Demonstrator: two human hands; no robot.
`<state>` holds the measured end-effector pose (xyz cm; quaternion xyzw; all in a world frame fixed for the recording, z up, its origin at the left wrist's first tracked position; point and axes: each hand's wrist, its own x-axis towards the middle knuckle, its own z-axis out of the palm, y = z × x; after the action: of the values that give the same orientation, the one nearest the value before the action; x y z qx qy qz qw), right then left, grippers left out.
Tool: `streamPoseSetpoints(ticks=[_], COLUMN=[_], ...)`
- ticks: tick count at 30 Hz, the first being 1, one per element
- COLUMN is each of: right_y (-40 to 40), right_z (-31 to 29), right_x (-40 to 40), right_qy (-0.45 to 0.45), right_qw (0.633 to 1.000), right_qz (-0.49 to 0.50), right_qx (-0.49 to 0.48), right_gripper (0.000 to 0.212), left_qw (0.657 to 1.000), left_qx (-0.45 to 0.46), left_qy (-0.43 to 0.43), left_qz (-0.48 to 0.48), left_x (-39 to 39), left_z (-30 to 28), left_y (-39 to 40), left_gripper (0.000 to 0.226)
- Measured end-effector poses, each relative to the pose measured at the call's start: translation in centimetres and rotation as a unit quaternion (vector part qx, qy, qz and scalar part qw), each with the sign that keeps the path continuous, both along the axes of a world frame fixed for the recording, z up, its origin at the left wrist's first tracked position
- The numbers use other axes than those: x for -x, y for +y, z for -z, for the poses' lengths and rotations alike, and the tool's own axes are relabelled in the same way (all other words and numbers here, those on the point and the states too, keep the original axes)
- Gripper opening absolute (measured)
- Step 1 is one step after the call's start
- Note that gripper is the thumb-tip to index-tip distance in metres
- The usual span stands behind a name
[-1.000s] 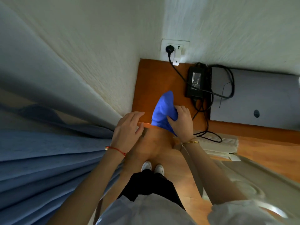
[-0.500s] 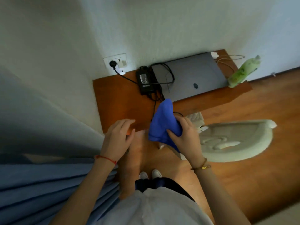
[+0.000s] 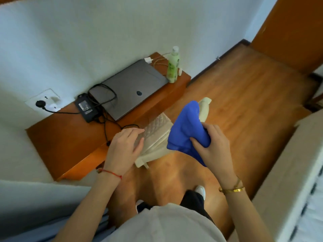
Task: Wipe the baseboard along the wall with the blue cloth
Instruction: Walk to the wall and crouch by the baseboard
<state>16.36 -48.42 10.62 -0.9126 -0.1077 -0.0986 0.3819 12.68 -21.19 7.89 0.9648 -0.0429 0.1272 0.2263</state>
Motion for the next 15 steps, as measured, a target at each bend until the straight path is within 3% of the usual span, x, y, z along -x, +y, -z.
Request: streamPoseSetpoints(ticks=[5,9,15], right_y=[-10.7,-18.9,-27.3], right_z=[0.1,0.2,1.0], right_x=[-1.4,-3.2,-6.7], right_qy=[0.016,0.028,0.056], right_qw=[0.998,0.996,0.993], right_qz=[0.054,0.083,0.103], right_qx=[-0.01,-0.006,-0.019], right_gripper=[0.031,0.032,0.052], left_qw=[0.998,0.997,0.998], left_qx=[0.009,0.041,0.041], left_qy=[-0.038,-0.014,-0.018], left_qz=[0.046,0.056,0.053], left_x=[-4.4,-7.9,-12.8], left_z=[-0.4,-0.2,-0.4], left_y=[-10.5,-18.8,-27.6], left_gripper=[0.024,0.026,0.027])
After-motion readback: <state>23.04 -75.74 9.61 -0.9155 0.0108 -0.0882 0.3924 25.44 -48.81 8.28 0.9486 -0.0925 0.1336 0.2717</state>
